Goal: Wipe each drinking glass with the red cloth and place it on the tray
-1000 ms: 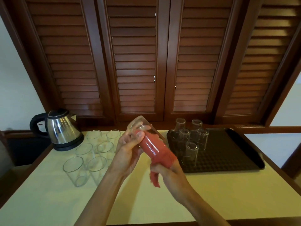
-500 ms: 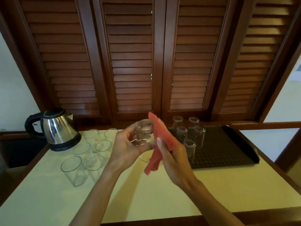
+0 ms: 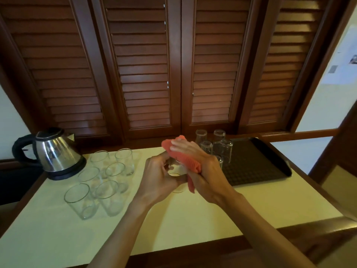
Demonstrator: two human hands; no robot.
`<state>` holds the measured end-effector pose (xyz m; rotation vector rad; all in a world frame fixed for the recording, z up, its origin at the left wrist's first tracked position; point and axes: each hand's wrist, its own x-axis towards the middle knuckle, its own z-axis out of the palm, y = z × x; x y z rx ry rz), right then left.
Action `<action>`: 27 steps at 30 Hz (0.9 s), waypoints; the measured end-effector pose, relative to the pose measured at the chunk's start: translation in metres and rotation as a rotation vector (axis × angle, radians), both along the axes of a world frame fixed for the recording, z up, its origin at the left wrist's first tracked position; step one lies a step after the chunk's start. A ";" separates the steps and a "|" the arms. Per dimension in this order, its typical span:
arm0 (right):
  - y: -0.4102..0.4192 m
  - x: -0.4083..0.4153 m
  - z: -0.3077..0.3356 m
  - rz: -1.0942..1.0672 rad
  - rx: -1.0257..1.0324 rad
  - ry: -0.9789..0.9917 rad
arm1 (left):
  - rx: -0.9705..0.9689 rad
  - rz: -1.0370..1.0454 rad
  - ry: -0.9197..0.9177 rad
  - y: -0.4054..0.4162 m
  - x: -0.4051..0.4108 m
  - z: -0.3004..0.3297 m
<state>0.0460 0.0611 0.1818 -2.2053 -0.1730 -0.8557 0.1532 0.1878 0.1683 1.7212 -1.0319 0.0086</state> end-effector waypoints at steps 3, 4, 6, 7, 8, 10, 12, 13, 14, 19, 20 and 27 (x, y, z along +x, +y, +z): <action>-0.018 -0.024 -0.008 0.052 0.135 -0.024 | -0.044 -0.021 0.104 -0.014 -0.005 -0.003; -0.028 -0.035 -0.010 0.026 0.207 -0.033 | -0.047 -0.032 0.134 -0.020 -0.006 -0.004; -0.055 -0.050 -0.020 -0.135 0.294 -0.043 | -0.044 -0.039 0.190 -0.035 -0.011 -0.010; -0.069 -0.056 -0.026 -0.224 0.326 -0.038 | -0.051 -0.035 0.219 -0.044 -0.014 -0.012; -0.086 -0.060 -0.037 -0.301 0.349 -0.029 | -0.064 -0.032 0.244 -0.054 -0.018 -0.013; -0.118 -0.070 -0.069 -0.429 0.313 0.039 | -0.091 -0.044 0.291 -0.078 -0.027 -0.012; -0.147 -0.084 -0.112 -0.581 0.179 0.174 | -0.123 -0.068 0.347 -0.105 -0.034 -0.011; -0.158 -0.091 -0.134 -0.660 0.060 0.275 | -0.127 -0.079 0.365 -0.119 -0.037 -0.012; -0.166 -0.097 -0.154 -0.709 -0.080 0.380 | -0.119 -0.088 0.369 -0.133 -0.040 -0.013; -0.183 -0.110 -0.201 -0.621 -0.361 0.604 | -0.046 -0.074 0.308 -0.206 -0.043 -0.031; -0.184 -0.110 -0.202 -0.627 -0.368 0.604 | -0.022 -0.062 0.299 -0.219 -0.043 -0.036; -0.187 -0.112 -0.200 -0.629 -0.373 0.567 | 0.085 0.060 0.302 -0.275 -0.048 -0.067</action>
